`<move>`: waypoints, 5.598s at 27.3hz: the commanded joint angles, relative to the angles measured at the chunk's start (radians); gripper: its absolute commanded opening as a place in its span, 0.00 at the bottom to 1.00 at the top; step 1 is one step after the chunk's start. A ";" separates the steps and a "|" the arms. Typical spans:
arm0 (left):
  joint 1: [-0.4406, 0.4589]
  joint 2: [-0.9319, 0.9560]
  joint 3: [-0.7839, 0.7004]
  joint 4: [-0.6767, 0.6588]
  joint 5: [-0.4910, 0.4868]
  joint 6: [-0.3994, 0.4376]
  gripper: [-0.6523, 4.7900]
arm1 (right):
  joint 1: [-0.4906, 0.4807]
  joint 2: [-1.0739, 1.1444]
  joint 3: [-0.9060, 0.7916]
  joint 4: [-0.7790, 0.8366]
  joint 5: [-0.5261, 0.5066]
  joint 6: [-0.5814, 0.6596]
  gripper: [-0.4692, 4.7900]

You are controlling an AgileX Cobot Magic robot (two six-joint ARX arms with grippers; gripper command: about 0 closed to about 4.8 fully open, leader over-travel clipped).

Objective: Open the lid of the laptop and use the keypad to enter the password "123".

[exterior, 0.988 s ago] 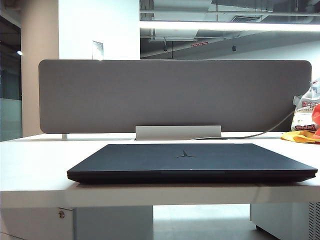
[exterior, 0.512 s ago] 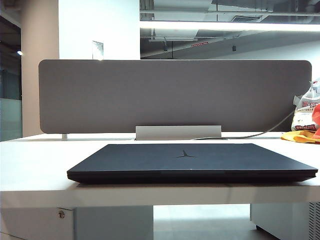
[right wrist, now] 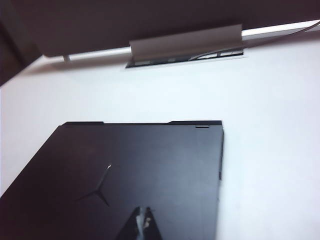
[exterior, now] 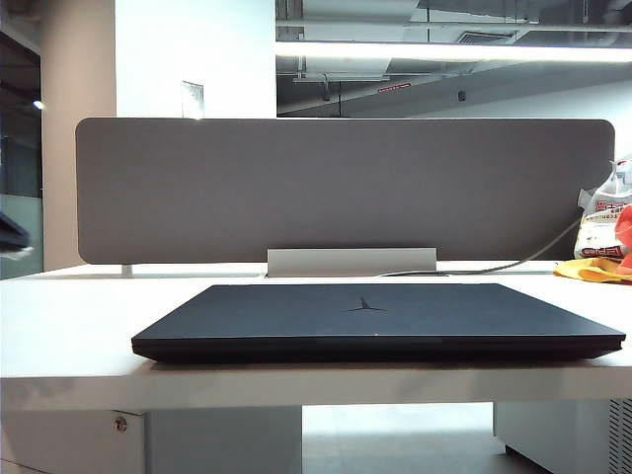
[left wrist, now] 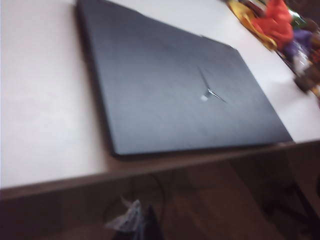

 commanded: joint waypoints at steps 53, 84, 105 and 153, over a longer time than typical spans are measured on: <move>-0.356 1.320 0.491 0.726 0.262 -0.556 0.47 | 0.135 0.246 0.603 -0.766 -0.051 -0.129 0.08; -0.360 1.520 0.591 0.845 0.108 -0.882 0.47 | 0.136 0.246 0.602 -0.832 -0.142 -0.160 0.08; -0.420 1.547 0.524 0.854 -0.018 -1.007 0.47 | 0.135 0.251 0.602 -0.832 -0.142 -0.167 0.08; -0.349 1.647 0.528 0.930 -0.029 -0.956 0.34 | 0.135 0.250 0.602 -0.851 -0.142 -0.185 0.08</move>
